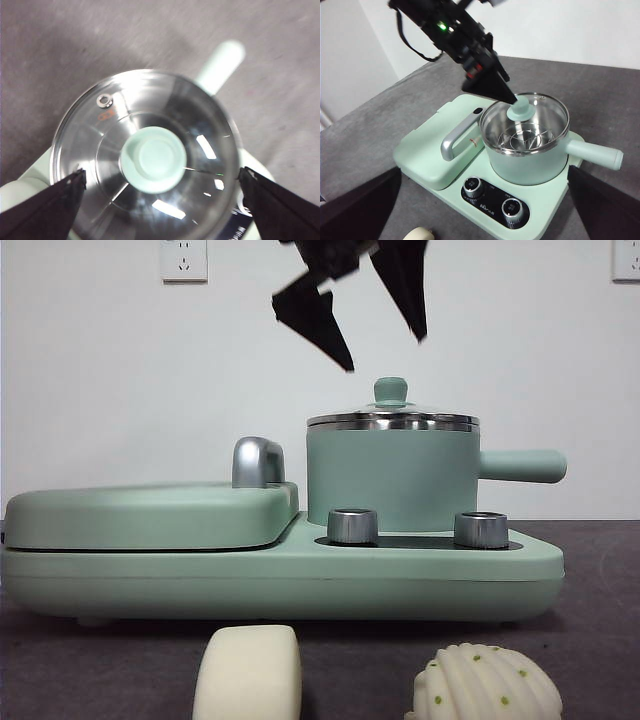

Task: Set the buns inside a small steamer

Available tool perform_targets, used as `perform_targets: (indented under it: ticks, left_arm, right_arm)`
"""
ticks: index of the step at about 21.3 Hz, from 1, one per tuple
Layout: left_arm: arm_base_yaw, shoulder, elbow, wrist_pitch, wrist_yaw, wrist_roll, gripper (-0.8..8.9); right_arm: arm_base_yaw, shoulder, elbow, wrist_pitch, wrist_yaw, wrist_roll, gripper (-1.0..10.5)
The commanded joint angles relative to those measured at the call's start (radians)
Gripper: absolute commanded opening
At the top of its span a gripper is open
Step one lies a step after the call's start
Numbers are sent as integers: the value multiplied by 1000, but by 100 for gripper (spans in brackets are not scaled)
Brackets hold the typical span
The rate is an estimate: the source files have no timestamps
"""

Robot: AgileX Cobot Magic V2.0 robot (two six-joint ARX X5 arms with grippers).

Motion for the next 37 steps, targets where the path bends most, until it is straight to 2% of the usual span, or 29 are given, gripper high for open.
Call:
perform_targets:
  ticks: [1,2,10,12,15,16,18,21,26,30,33,37]
  left_arm:
    - [-12,43,31,21,-15,-2,421]
    - [-15,53,31,35,-18,-2,397]
    - [-18,76,31,34,-37,1,393]
    - [-24,86,31,35,-37,5,335]
    - [-24,104,31,34,-37,8,333]
    - [-24,106,31,35,-37,8,314]
    - [-24,107,31,40,-37,11,197]
    - [-24,107,31,32,-37,13,79]
    - [-24,106,38,21,-37,14,77]
    - [-24,103,115,-16,-38,13,77]
    - [-17,97,196,-53,-40,2,55]
    - [6,56,232,-96,-76,2,55]
  right_arm:
    - [0,4,17,-6,1,11,540]
    - [0,4,17,-10,1,11,540]
    - [0,4,17,-18,0,11,540]
    - [0,4,17,-18,0,11,540]
    - [0,4,17,-19,0,11,540]
    - [0,4,17,-19,1,11,540]
    - [0,4,17,-23,0,11,540]
    - [0,4,17,-24,0,11,540]
    - [0,4,17,-28,0,11,540]
    - [0,4,17,-27,1,11,540]
    - [1,23,19,-16,-2,59,514]
    - [35,111,53,-52,-38,72,512]
